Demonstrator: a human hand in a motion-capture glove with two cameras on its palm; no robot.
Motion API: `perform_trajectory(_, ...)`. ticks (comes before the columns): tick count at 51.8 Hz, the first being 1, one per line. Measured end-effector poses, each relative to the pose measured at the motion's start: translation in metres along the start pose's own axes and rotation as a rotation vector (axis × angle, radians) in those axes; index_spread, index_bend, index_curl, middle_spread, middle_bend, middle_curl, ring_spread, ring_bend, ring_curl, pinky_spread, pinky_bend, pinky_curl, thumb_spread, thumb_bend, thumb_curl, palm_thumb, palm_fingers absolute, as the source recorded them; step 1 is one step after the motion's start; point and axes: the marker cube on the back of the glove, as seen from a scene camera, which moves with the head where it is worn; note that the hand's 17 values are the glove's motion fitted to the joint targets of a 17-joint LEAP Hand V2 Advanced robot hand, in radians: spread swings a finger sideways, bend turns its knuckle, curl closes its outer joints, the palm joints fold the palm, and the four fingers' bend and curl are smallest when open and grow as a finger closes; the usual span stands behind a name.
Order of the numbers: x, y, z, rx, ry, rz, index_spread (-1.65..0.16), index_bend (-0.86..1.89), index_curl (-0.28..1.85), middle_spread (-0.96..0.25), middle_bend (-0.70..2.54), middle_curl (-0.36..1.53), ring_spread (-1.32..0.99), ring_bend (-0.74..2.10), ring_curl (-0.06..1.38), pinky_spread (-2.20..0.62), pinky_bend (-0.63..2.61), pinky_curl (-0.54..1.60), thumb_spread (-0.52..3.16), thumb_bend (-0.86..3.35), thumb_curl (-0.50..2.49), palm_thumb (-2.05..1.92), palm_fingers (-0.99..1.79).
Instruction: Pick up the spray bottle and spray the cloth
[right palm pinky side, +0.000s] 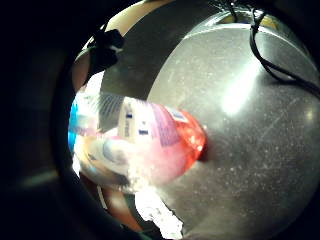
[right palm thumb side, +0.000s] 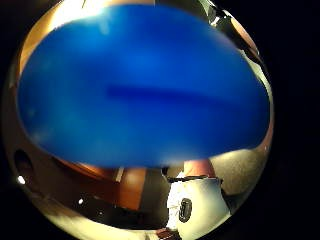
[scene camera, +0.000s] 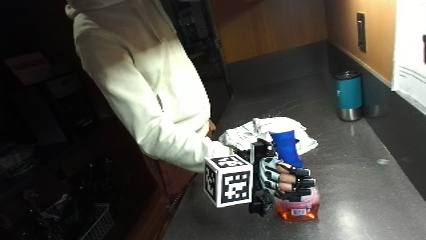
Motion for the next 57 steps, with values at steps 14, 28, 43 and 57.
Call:
perform_trajectory(14,0.001,-0.016,0.007,0.026,-0.006,0.0,-0.31,0.15,0.3,-0.1,0.21,0.37,-0.13,0.44,0.32,0.05,0.26,0.32,0.85,-0.03,0.41,0.73,0.72)
perform_trajectory(28,-0.005,-0.031,0.018,0.027,0.005,0.008,-0.26,0.23,0.37,-0.12,0.33,0.42,-0.16,0.43,0.34,-0.03,0.16,0.3,0.79,0.01,0.46,0.89,1.2)
perform_trajectory(43,-0.009,-0.043,0.025,0.069,0.092,0.013,-0.21,0.27,0.45,-0.12,0.4,0.45,-0.18,0.4,0.37,-0.15,0.24,0.34,0.4,-0.03,0.59,1.02,1.31)
perform_trajectory(57,-0.029,-0.047,0.028,-0.045,0.241,-0.09,-0.2,0.33,0.5,-0.13,0.44,0.47,-0.19,0.43,0.39,-0.2,0.26,0.36,0.19,-0.03,0.66,1.02,1.35)
